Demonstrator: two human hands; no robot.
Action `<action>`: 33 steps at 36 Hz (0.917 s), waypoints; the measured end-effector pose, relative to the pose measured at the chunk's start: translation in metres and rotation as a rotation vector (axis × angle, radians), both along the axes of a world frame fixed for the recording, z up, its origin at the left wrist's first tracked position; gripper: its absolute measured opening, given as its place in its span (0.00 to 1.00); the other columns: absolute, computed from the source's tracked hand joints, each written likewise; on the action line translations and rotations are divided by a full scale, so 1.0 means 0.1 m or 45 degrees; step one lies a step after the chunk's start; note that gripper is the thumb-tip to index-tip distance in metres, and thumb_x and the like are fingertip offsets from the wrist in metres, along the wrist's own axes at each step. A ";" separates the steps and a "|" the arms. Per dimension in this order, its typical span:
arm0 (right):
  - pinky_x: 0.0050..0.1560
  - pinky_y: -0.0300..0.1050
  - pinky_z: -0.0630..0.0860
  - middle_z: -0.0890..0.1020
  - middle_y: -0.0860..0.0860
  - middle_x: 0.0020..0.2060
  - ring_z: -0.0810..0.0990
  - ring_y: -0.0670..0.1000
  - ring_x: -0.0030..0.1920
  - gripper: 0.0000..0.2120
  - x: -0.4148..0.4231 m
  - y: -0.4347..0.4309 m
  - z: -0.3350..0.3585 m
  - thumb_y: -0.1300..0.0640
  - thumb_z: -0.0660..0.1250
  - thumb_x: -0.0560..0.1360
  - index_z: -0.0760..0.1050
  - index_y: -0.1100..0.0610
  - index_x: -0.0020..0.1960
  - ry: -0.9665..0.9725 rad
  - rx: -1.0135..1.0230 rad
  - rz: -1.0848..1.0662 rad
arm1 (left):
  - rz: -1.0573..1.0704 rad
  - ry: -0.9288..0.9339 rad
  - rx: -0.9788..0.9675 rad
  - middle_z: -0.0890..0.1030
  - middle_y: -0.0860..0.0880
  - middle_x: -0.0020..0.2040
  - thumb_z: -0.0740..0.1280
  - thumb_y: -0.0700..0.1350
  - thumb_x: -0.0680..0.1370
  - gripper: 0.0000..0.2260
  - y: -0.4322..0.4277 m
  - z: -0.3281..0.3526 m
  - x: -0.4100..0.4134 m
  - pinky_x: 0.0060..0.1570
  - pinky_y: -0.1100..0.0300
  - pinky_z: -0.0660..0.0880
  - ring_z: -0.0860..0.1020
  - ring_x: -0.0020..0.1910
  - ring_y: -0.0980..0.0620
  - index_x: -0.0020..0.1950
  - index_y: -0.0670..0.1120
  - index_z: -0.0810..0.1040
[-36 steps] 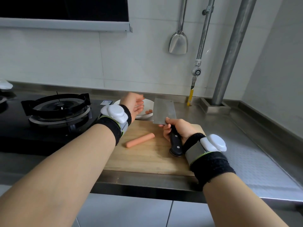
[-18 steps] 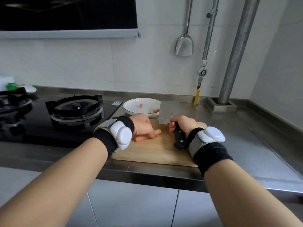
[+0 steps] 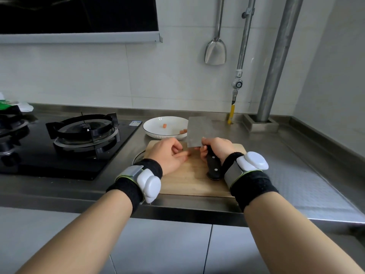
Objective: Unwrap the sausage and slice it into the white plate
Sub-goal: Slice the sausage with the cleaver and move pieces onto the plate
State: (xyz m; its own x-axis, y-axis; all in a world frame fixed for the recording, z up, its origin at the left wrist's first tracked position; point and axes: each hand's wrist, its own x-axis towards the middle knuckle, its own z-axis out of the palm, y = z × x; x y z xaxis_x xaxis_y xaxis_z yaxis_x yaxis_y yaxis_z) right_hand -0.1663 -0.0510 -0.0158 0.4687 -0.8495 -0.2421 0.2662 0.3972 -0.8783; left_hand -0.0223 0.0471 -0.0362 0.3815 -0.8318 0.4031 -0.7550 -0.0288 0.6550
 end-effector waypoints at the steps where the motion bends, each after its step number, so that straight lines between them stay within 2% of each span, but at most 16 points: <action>1: 0.23 0.39 0.69 0.74 0.62 0.44 0.71 0.49 0.22 0.05 0.00 0.03 0.02 0.64 0.64 0.78 0.69 0.63 0.52 0.030 -0.018 0.003 | -0.007 0.004 -0.013 0.78 0.53 0.40 0.75 0.48 0.70 0.10 0.01 0.02 0.00 0.36 0.74 0.69 0.73 0.35 0.60 0.47 0.48 0.79; 6: 0.27 0.42 0.70 0.80 0.62 0.34 0.72 0.51 0.25 0.07 -0.03 0.14 0.19 0.64 0.65 0.79 0.73 0.67 0.54 0.204 -0.233 -0.046 | -0.020 0.017 -0.037 0.78 0.53 0.37 0.74 0.50 0.72 0.09 0.01 0.03 -0.02 0.34 0.76 0.70 0.73 0.34 0.60 0.45 0.47 0.78; 9: 0.27 0.43 0.72 0.82 0.63 0.35 0.74 0.51 0.24 0.09 -0.05 0.21 0.36 0.62 0.62 0.80 0.75 0.68 0.55 0.416 -0.472 -0.005 | -0.040 0.031 -0.044 0.80 0.53 0.38 0.74 0.51 0.72 0.09 0.02 0.03 -0.02 0.34 0.74 0.71 0.75 0.36 0.58 0.44 0.48 0.78; 12: 0.25 0.42 0.72 0.81 0.62 0.33 0.76 0.53 0.24 0.09 -0.07 0.24 0.50 0.63 0.59 0.79 0.76 0.65 0.52 0.751 -0.815 0.027 | -0.035 0.000 -0.023 0.79 0.55 0.40 0.73 0.48 0.72 0.07 0.02 0.03 -0.02 0.34 0.76 0.69 0.76 0.38 0.59 0.44 0.49 0.77; 14: 0.25 0.41 0.72 0.80 0.59 0.32 0.77 0.55 0.26 0.08 -0.06 0.25 0.57 0.61 0.59 0.77 0.75 0.63 0.47 1.073 -1.086 0.038 | -0.011 -0.032 -0.009 0.78 0.55 0.39 0.72 0.46 0.73 0.05 0.01 0.03 -0.01 0.35 0.78 0.68 0.75 0.37 0.60 0.43 0.49 0.76; 16: 0.29 0.41 0.74 0.78 0.54 0.33 0.78 0.55 0.31 0.06 -0.04 0.26 0.61 0.58 0.62 0.77 0.72 0.59 0.42 1.407 -1.352 0.036 | 0.024 -0.035 0.008 0.78 0.56 0.37 0.71 0.46 0.73 0.04 0.00 0.02 -0.01 0.36 0.78 0.68 0.75 0.37 0.59 0.42 0.49 0.76; 18: 0.35 0.42 0.73 0.76 0.51 0.35 0.76 0.54 0.35 0.06 -0.01 0.29 0.62 0.56 0.63 0.76 0.73 0.57 0.42 1.603 -1.507 0.060 | 0.041 -0.039 0.013 0.78 0.57 0.36 0.71 0.48 0.73 0.06 0.00 0.02 -0.02 0.33 0.75 0.68 0.75 0.36 0.60 0.42 0.50 0.75; 20: 0.39 0.44 0.75 0.76 0.51 0.36 0.77 0.55 0.38 0.05 0.00 0.32 0.62 0.55 0.63 0.76 0.73 0.56 0.44 1.674 -1.558 0.095 | 0.033 -0.060 0.010 0.78 0.56 0.37 0.71 0.51 0.73 0.07 0.00 0.02 -0.03 0.33 0.74 0.66 0.75 0.37 0.61 0.42 0.50 0.75; 24: 0.41 0.46 0.77 0.77 0.52 0.37 0.78 0.57 0.40 0.06 0.01 0.38 0.65 0.56 0.64 0.75 0.72 0.56 0.41 1.743 -1.585 0.153 | -0.029 -0.108 0.028 0.76 0.55 0.40 0.66 0.41 0.74 0.03 0.01 0.03 -0.02 0.35 0.74 0.66 0.74 0.40 0.57 0.43 0.48 0.73; 27: 0.47 0.49 0.80 0.80 0.55 0.42 0.80 0.59 0.44 0.07 0.00 0.42 0.66 0.56 0.63 0.76 0.77 0.59 0.48 1.758 -1.605 0.193 | -0.041 -0.127 0.044 0.76 0.54 0.42 0.65 0.39 0.75 0.04 0.00 0.03 -0.01 0.35 0.75 0.64 0.72 0.39 0.58 0.44 0.48 0.73; 33: 0.46 0.48 0.79 0.80 0.55 0.43 0.80 0.59 0.45 0.07 0.00 0.46 0.67 0.56 0.63 0.76 0.76 0.59 0.48 1.802 -1.637 0.220 | -0.072 -0.092 0.059 0.77 0.49 0.45 0.63 0.37 0.73 0.06 0.00 0.02 -0.01 0.41 0.65 0.69 0.74 0.43 0.51 0.47 0.47 0.75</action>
State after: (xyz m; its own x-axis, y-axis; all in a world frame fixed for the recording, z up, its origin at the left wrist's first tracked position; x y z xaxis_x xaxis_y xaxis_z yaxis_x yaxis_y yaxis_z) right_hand -0.1668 -0.0045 0.0511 0.6085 -0.7737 0.1767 -0.7649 -0.6311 -0.1293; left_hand -0.0231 0.0472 -0.0337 0.3045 -0.8696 0.3888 -0.8016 -0.0135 0.5977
